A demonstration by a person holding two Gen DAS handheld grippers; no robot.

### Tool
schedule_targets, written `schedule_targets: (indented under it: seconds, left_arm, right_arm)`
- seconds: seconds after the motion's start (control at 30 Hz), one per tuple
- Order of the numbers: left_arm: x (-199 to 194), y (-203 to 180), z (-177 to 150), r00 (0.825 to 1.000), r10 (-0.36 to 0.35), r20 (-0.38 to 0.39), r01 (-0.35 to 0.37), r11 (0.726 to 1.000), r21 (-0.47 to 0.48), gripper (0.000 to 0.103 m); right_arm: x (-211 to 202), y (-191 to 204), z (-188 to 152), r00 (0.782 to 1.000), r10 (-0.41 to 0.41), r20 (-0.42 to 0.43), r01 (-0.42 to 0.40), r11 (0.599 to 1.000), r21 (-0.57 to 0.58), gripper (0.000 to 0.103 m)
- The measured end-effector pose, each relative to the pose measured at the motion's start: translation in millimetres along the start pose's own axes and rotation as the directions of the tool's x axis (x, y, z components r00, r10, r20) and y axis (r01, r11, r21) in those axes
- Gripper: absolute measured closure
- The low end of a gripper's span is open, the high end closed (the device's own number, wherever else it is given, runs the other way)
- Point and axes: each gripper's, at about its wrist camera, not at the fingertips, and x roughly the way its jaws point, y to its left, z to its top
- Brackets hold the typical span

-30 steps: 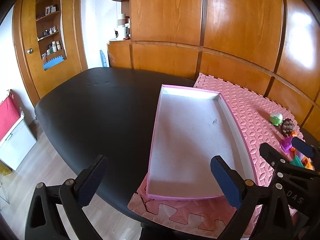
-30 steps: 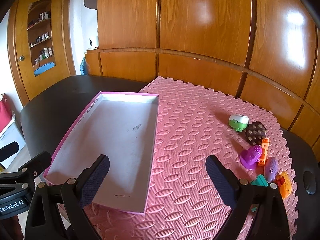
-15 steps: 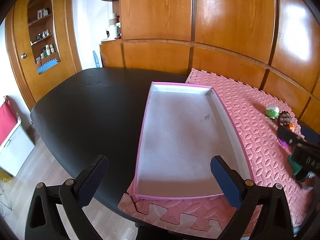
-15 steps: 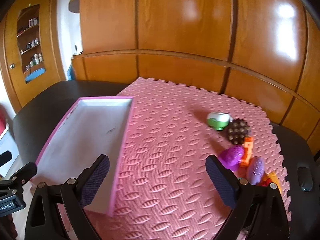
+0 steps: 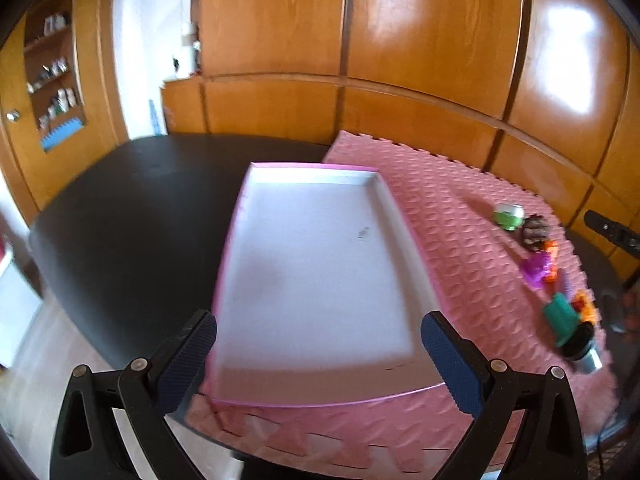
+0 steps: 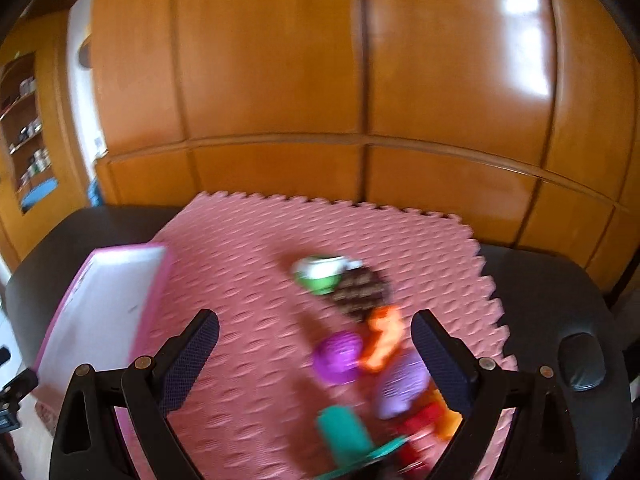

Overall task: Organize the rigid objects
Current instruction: 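Grasp the white-and-green plug device with the left tool while the right tool approaches the toys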

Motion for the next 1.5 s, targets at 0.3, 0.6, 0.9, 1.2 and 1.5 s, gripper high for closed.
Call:
schedule_targets:
  seconds: [0.3,0.6,0.9,1.2,1.5]
  left_arm:
    - [8,-46,33,0.989,-0.149,0.007,0.148,0.985,0.093,0.000]
    - [63,-118,81,0.944,-0.308,-0.121,0.325,0.933,0.157,0.000]
    - [133,-195,116,0.938,-0.290,-0.192,0.331,0.914,0.235,0.000]
    - [195,-245,151,0.923,-0.289,-0.256,0.343,0.917,0.203,0.000]
    - [251,-289,154,0.887,-0.289,-0.359,0.399,0.872,0.282,0.020]
  right_arm:
    - [37,-98,-14,0.996,-0.067,-0.066,0.078,0.979,0.188,0.005]
    - [38,-125,-20,0.998,0.003,-0.064,0.018,0.946,0.324,0.005]
    - [36,-129,-19,0.997,0.033,-0.067,-0.007,0.930,0.367,0.004]
    - [38,-134,-17,0.996,0.058,-0.070,-0.026,0.919,0.394,0.004]
    - [37,-153,-22,0.994,0.088,-0.061,-0.047,0.870,0.491,0.004]
